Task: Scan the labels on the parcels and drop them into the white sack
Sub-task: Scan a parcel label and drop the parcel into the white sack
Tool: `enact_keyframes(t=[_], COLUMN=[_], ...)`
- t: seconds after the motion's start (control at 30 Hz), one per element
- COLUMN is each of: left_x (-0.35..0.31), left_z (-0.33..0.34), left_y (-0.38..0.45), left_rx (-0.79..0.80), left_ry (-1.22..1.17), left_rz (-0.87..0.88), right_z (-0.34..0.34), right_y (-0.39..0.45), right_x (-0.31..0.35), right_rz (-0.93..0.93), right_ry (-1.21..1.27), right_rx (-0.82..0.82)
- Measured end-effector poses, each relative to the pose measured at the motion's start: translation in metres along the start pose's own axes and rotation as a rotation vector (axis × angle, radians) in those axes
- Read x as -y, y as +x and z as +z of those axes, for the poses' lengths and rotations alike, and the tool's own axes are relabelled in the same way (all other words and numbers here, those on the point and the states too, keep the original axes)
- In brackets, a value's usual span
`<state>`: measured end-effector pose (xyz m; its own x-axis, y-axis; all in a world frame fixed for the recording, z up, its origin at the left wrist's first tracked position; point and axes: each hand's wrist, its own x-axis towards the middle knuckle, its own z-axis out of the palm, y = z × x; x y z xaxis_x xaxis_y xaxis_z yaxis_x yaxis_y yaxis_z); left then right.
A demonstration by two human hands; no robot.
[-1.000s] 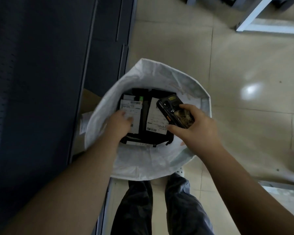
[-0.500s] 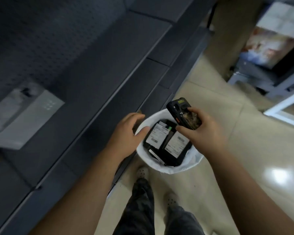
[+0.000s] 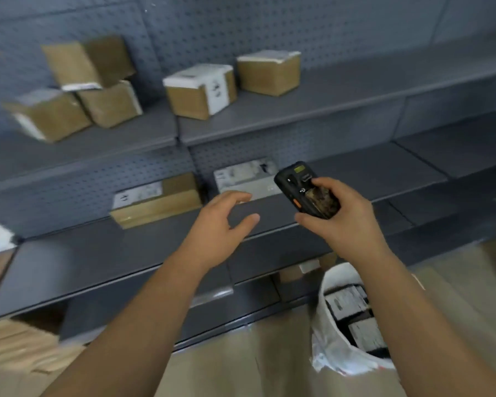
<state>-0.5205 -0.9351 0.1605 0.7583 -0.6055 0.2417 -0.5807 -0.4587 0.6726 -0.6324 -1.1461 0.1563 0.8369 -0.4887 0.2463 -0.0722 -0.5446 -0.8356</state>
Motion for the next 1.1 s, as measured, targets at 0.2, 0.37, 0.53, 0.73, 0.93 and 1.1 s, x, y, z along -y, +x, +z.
enact_keyframes(t=[0.2, 0.37, 0.53, 0.73, 0.93, 1.1], left_x=[0.058, 0.124, 0.168, 0.201, 0.249, 0.307], left_z=[-0.115, -0.216, -0.307, -0.389, -0.453, -0.522], left_y=[-0.120, -0.267, -0.397, -0.509, -0.596, -0.643], left_rx=[-0.200, -0.371, -0.545, -0.718, -0.821, -0.913], left_ry=[0.070, 0.148, 0.225, 0.283, 0.309, 0.353], left_rz=[-0.132, -0.295, -0.472, -0.647, -0.839, -0.967], right_z=[0.113, 0.231, 0.338, 0.450, 0.571, 0.689], right_y=[-0.049, -0.126, -0.194, -0.254, -0.305, -0.334], right_x=[0.101, 0.190, 0.278, 0.374, 0.446, 0.499], right_rz=[-0.159, -0.256, -0.348, -0.511, -0.583, -0.608], right_ry=[0.038, 0.089, 0.124, 0.158, 0.230, 0.287], right_rx=[0.175, 0.347, 0.549, 0.766, 0.932, 1.032])
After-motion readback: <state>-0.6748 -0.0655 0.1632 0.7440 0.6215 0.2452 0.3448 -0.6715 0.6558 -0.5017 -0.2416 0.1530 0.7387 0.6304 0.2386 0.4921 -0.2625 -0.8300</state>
